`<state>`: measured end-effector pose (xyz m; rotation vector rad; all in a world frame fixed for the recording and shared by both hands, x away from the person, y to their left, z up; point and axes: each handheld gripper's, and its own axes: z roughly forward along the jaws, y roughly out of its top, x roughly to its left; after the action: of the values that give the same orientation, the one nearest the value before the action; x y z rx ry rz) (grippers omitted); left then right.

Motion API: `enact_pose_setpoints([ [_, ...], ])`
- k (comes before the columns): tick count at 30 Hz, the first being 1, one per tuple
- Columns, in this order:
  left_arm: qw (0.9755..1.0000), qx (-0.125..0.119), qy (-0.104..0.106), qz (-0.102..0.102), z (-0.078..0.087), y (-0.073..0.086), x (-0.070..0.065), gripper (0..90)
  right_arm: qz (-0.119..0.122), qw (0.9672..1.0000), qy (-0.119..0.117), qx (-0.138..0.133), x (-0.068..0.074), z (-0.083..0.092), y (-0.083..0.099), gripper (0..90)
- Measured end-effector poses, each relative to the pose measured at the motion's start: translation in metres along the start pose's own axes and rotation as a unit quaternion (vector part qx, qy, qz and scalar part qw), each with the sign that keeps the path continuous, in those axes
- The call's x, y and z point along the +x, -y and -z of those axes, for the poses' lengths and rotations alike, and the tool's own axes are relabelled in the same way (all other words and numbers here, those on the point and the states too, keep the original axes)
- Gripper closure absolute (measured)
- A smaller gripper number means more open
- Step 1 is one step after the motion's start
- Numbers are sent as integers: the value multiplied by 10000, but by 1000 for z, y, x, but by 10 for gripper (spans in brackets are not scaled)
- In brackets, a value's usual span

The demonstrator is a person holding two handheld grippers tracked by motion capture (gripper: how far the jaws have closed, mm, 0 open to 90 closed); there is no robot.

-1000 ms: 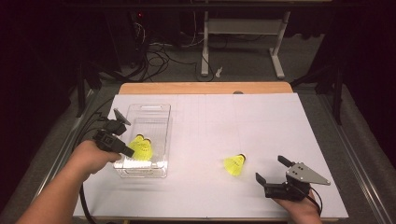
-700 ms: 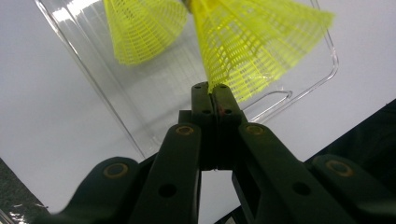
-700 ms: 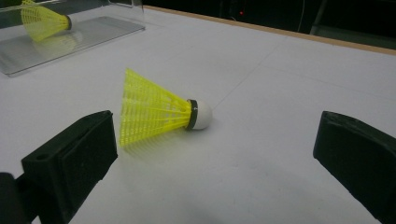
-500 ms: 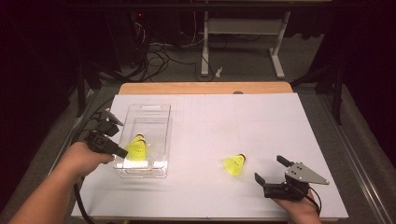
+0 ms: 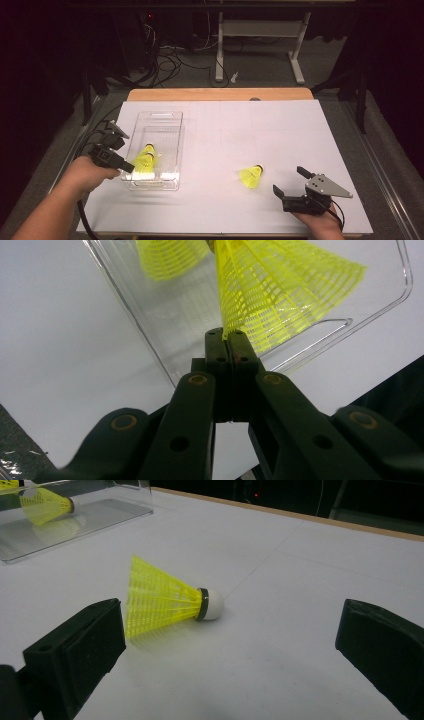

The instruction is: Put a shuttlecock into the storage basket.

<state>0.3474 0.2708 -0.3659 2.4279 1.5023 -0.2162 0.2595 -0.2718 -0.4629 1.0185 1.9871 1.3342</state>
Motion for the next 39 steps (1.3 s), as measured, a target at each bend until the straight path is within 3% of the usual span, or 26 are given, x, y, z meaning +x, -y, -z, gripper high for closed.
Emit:
enact_pose_setpoints([
  [18, 9999, 34, 23, 107, -13, -2, 6, 900, -2, 10000, -5, -9, -1, 1, 0, 2],
  [39, 9997, 196, -136, 114, -24, -3, 6, 900, -19, 10000, -4, -18, -1, 1, 0, 2],
])
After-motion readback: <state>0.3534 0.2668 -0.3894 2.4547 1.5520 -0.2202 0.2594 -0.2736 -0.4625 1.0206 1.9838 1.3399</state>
